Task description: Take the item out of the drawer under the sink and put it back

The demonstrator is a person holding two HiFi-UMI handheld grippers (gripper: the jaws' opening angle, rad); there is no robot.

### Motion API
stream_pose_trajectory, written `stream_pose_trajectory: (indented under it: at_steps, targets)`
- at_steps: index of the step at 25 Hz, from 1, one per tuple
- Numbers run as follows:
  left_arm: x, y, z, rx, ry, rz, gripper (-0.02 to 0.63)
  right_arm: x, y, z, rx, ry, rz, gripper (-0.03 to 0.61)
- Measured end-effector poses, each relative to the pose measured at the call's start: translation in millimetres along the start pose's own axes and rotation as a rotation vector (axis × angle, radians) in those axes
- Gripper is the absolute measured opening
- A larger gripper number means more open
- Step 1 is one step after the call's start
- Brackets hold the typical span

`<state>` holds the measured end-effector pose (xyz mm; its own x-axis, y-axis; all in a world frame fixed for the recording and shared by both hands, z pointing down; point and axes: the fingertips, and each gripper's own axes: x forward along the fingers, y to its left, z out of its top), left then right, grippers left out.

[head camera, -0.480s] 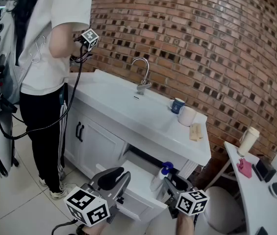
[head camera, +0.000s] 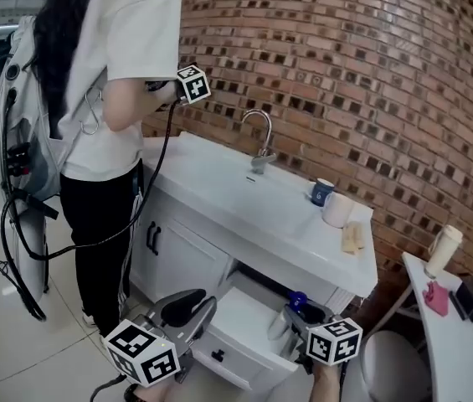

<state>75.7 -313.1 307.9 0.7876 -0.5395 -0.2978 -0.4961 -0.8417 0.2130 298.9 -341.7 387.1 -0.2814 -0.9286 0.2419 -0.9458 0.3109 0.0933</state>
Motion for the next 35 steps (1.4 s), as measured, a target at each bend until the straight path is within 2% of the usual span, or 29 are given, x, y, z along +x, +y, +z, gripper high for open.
stream_pose_trajectory:
  at_steps: [3,8,11,16,18,22,25,35]
  targets:
    - [0,-8,-5,-0.027,0.005,-0.018,0.112,-21,3,19,-0.001,-0.050,-0.053,0.132]
    - [-2,-35,-12,-0.039,0.020,-0.065,0.132,-98,11,71,0.045,-0.247,-0.130,0.132]
    - [-3,-46,-16,-0.028,0.042,-0.086,0.144,-137,20,79,0.028,-0.252,-0.165,0.130]
    - [-11,-53,-25,-0.019,0.075,-0.111,0.149,-173,28,70,0.048,-0.258,-0.163,0.129]
    - [-15,-59,-27,-0.025,0.078,-0.119,0.149,-181,27,71,0.054,-0.278,-0.165,0.129]
    - [-14,-63,-26,0.051,0.084,-0.111,0.150,-185,25,74,0.053,-0.298,-0.177,0.127]
    - [-16,-59,-24,0.070,0.057,-0.091,0.147,-182,26,75,0.053,-0.308,-0.171,0.127]
    - [-5,-54,-26,0.022,0.052,-0.113,0.149,-164,20,78,0.063,-0.343,-0.178,0.127]
